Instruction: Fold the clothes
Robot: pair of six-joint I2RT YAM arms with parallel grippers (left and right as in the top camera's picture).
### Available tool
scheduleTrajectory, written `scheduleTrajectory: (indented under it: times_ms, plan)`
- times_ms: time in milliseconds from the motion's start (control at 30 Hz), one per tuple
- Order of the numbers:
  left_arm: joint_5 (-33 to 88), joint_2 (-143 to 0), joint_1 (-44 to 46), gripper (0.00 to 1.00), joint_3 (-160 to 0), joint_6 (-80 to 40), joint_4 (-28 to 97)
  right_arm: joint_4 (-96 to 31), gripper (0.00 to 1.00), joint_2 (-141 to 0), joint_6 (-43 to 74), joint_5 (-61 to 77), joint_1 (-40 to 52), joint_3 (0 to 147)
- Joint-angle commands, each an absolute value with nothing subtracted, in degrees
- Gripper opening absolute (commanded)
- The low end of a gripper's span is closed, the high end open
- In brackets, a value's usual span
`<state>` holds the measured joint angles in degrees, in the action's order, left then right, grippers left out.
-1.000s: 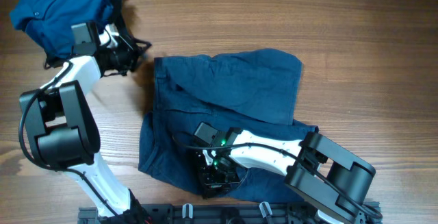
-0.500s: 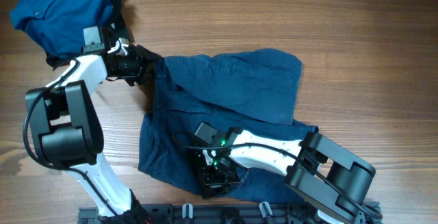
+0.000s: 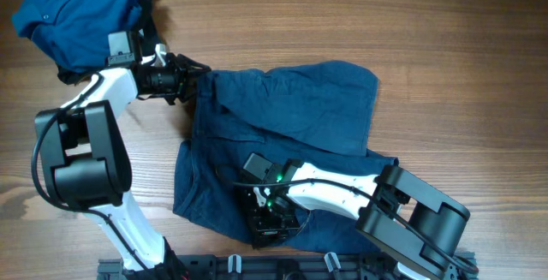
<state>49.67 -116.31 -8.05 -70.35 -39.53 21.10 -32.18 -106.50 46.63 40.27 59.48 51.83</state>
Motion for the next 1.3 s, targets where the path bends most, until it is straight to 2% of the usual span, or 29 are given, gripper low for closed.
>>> scheduleTrajectory:
  times_ms: [0, 400, 600, 700, 767, 1267]
  plan:
    - [50.02, -117.01, -6.85, 0.49, -70.50, -39.51, 18.35, -32.60, 0.18, -107.79, 46.48, 37.76, 60.53, 50.13]
    - [46.30, -120.42, -6.59, 0.47, -70.50, -40.95, 11.00, -32.64, 0.18, -107.79, 46.65, 37.78, 60.53, 50.13]
    - [46.41, -124.38, -6.59, 0.30, -70.50, -40.97, 3.53, -32.82, 0.18, -107.79, 46.68, 37.80, 60.53, 50.13]
    - [46.44, -124.51, -6.66, 0.11, -70.52, -41.17, 0.89, -32.88, 0.18, -107.79, 46.68, 38.02, 60.53, 50.13]
    - [46.68, -124.40, -6.68, 0.04, -70.52, -42.26, -0.34, -32.99, 0.17, -107.79, 46.65, 38.02, 60.53, 50.13]
    - [48.05, -124.40, -15.31, 0.04, -70.52, -42.46, -3.27, -33.50, 0.17, -107.79, 46.68, 37.98, 60.53, 50.13]
